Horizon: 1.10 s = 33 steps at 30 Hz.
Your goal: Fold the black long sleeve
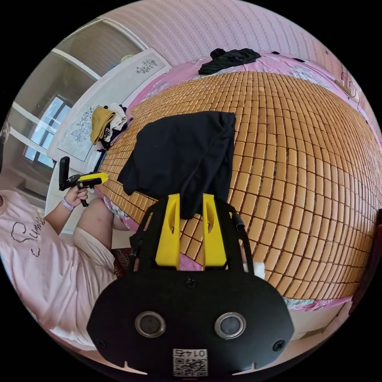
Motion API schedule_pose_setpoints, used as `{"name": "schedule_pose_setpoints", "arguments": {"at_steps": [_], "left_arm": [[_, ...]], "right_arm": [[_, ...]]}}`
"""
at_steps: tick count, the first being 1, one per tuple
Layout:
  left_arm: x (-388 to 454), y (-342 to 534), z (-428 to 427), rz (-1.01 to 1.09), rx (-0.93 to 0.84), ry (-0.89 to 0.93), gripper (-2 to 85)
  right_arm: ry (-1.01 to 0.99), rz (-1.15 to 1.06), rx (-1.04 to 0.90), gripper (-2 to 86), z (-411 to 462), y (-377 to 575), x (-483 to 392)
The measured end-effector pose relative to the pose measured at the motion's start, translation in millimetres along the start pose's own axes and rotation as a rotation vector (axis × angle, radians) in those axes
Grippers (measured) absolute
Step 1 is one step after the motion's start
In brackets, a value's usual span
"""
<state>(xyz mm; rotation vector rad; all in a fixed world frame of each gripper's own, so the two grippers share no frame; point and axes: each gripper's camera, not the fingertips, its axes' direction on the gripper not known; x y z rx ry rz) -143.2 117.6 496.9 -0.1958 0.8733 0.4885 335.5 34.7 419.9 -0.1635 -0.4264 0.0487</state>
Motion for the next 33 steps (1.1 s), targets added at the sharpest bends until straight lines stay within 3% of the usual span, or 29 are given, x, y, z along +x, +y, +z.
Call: {"name": "schedule_pose_setpoints", "arguments": {"at_steps": [3,6,9,13,16,20,23,29,33], "left_arm": [[19.6,-21.6,26.9,-0.012,0.007,-0.077,8.7],[29.2,-31.9,71.6,0.024,-0.176,-0.139,6.6],[38.4,-19.3,74.2,0.122,-0.131,-0.197,1.1],[23.4,4.8,47.7,-0.001,-0.005,-0.161,-0.4],[10.9,21.1,62.9,-0.026,-0.126,-0.193,0.3],[6.3,42.2,51.8,-0.015,-0.117,-0.291,7.3],[9.0,55.2,33.2,0.003,-0.087,-0.349,5.9],[79.7,36.5,54.1,0.231,0.089,-0.099,-0.5],[99.0,25.6,104.8,0.206,0.036,0.008,-0.9]], "right_arm": [[0.055,0.047,-0.011,11.4,24.7,-18.1,-7.4],[0.164,0.062,-0.051,8.7,47.7,-27.2,-16.2],[0.156,0.047,-0.063,4.9,56.8,-33.1,-23.7],[0.074,0.057,-0.123,2.0,60.4,-36.5,-42.4],[0.006,0.038,-0.214,1.4,74.8,-28.3,-69.7],[0.004,-0.045,-0.318,1.4,81.8,-19.8,-100.9],[0.040,-0.139,-0.318,0.7,70.6,-32.7,-117.5],[0.083,-0.407,-0.147,-0.3,92.7,-139.5,-172.8],[0.253,-0.505,-0.326,-0.4,175.9,-206.8,-201.9]]}}
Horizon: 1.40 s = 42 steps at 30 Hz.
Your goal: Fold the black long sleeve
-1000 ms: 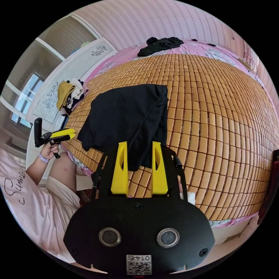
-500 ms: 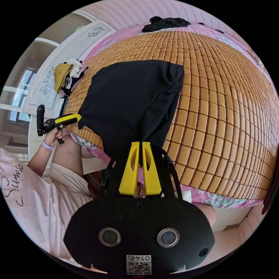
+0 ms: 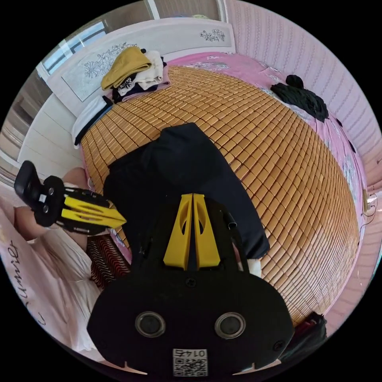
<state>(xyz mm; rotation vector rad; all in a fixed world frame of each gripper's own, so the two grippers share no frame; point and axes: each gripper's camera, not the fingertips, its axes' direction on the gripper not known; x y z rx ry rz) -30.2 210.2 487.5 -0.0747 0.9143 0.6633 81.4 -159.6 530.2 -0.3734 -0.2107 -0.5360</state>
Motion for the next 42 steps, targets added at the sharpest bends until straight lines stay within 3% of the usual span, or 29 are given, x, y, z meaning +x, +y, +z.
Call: {"name": "schedule_pose_setpoints", "arguments": {"at_steps": [1,3,15,19,24,29,32,35,37,42], "left_arm": [[2.3,0.9,16.4,0.010,-0.047,0.011,-0.9],[4.9,6.1,35.5,0.045,-0.139,-0.019,-1.0],[8.2,39.0,43.6,0.044,-0.075,0.013,-1.0],[7.6,48.4,47.6,0.031,-0.058,0.034,-1.0],[11.7,57.3,51.0,0.040,-0.055,0.031,-1.0],[19.7,70.5,53.2,0.053,-0.040,0.020,-0.7],[23.0,80.1,52.4,0.062,-0.024,0.032,0.3],[33.5,90.4,44.9,0.131,0.020,0.020,4.6],[44.8,93.7,38.0,0.198,0.095,0.015,5.8],[77.7,84.3,42.5,0.299,0.133,0.142,12.8]], "right_arm": [[0.010,-0.039,-0.094,-0.4,20.4,-14.7,-1.1],[-0.019,-0.047,-0.096,-0.5,25.3,-25.7,2.0],[-0.109,-0.106,-0.287,-0.5,23.7,-81.0,17.8],[0.005,-0.105,-0.211,-0.5,11.4,-90.3,22.1],[-0.047,-0.111,-0.335,-0.5,42.1,-102.2,36.9],[0.031,-0.106,-0.321,-0.4,44.9,-105.0,51.9],[-0.005,-0.080,-0.291,-0.3,49.0,-90.5,63.3],[-0.076,0.010,-0.084,0.0,13.4,-39.7,77.8],[-0.156,0.107,0.056,0.7,-7.9,29.4,84.1],[-0.191,0.423,0.076,7.2,-4.4,184.2,80.4]]}}
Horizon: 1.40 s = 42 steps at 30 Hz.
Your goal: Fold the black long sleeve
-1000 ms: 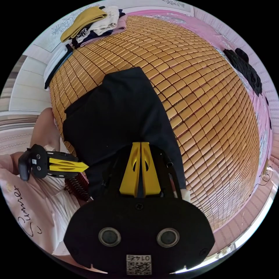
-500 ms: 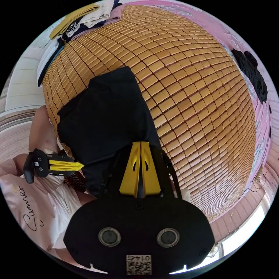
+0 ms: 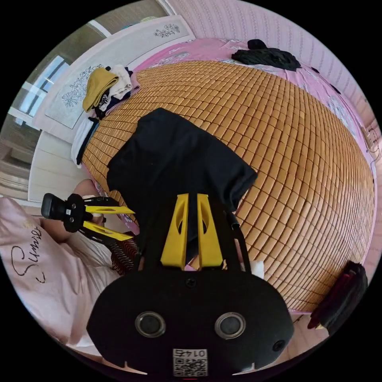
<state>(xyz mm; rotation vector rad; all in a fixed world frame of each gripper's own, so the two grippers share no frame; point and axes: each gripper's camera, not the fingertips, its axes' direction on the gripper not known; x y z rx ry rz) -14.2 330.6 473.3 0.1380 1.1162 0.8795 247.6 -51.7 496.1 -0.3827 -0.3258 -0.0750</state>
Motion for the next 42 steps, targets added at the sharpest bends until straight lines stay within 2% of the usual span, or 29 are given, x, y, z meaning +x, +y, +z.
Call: {"name": "schedule_pose_setpoints", "arguments": {"at_steps": [4,8,12,15,16,17,19,20,22,24,26,28,30,33,38,40,42], "left_arm": [[29.3,-8.4,21.1,0.103,0.010,0.041,16.2],[45.6,-18.9,45.4,0.097,-0.048,0.034,19.5],[55.1,-28.8,61.4,0.128,-0.138,0.000,19.0],[59.5,-37.2,61.7,0.087,-0.183,-0.131,7.4],[60.3,-39.0,58.3,0.049,-0.205,-0.207,3.1],[64.1,-40.1,52.6,0.067,-0.228,-0.193,2.2],[69.3,-38.7,36.4,0.070,-0.216,-0.180,1.5],[73.0,-35.3,23.0,0.081,-0.187,-0.155,1.2],[78.4,-28.6,2.8,0.105,-0.149,-0.120,0.8],[83.7,-21.0,-15.7,0.130,-0.127,-0.098,0.6],[88.0,-9.3,-38.7,0.140,-0.113,-0.060,0.3],[89.8,0.2,-51.6,0.129,-0.120,-0.070,0.2],[91.7,9.7,-60.2,0.121,-0.118,-0.119,0.2],[89.7,14.3,-69.7,0.076,-0.073,-0.123,0.2],[75.2,2.4,-76.9,-0.066,0.053,0.005,0.3],[66.5,-2.5,-78.4,-0.121,0.083,0.050,0.4],[55.3,-5.6,-81.7,-0.176,0.111,0.041,0.7]], "right_arm": [[-0.156,0.208,-0.129,10.2,22.9,84.8,32.6],[-0.264,0.259,-0.143,2.5,39.8,112.0,49.6],[-0.508,0.281,0.055,0.5,17.9,137.1,68.9],[-0.619,0.220,0.137,0.6,-3.7,155.8,68.8],[-0.579,0.202,0.184,1.0,-14.8,165.8,66.6],[-0.541,0.218,0.229,1.2,-20.7,172.8,67.5],[-0.428,0.457,0.356,5.6,-26.6,204.1,87.2],[-0.436,0.482,0.370,8.3,-23.4,210.2,92.6],[-0.557,0.597,0.371,16.3,3.1,224.6,113.2],[-0.638,0.672,0.393,17.3,20.8,229.2,121.8],[-0.662,0.733,0.471,16.4,26.0,237.6,129.3],[-0.774,0.805,0.610,9.2,28.7,258.1,140.8],[-0.854,0.770,0.629,4.3,30.0,269.9,148.0],[-0.796,0.708,0.592,2.6,12.9,288.9,148.5],[-0.631,0.606,0.664,2.4,-46.4,325.7,142.0],[-0.484,0.492,0.634,2.8,-73.1,313.3,129.1],[-0.427,0.383,0.596,3.5,-83.7,283.8,113.7]]}}
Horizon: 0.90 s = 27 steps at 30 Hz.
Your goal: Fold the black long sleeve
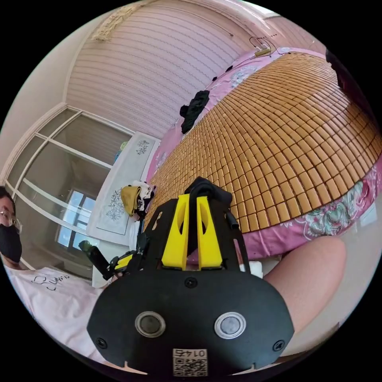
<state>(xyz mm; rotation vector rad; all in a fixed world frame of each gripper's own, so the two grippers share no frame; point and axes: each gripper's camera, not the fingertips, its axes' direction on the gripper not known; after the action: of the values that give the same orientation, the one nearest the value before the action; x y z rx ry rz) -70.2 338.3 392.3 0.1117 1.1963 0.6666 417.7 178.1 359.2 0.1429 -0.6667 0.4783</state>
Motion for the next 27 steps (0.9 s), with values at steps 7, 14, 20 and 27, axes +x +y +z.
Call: {"name": "schedule_pose_setpoints", "arguments": {"at_steps": [7,14,20,27], "left_arm": [[-102.4,4.2,-3.8,-0.400,-0.078,-0.332,3.9],[-124.9,0.3,-6.2,-0.388,-0.118,-0.362,7.6],[-145.8,-26.1,43.5,-0.453,-0.208,-0.308,13.8],[-138.1,-45.3,67.8,-0.433,-0.303,-0.433,9.8]], "right_arm": [[0.082,0.020,-0.241,10.4,115.2,-59.9,-31.6],[0.393,-0.329,-0.277,13.0,114.6,-58.1,-51.7],[0.413,-0.379,-0.517,14.7,161.3,-48.1,-42.3],[0.273,-0.402,-0.590,5.4,155.0,-26.3,-45.2]]}}
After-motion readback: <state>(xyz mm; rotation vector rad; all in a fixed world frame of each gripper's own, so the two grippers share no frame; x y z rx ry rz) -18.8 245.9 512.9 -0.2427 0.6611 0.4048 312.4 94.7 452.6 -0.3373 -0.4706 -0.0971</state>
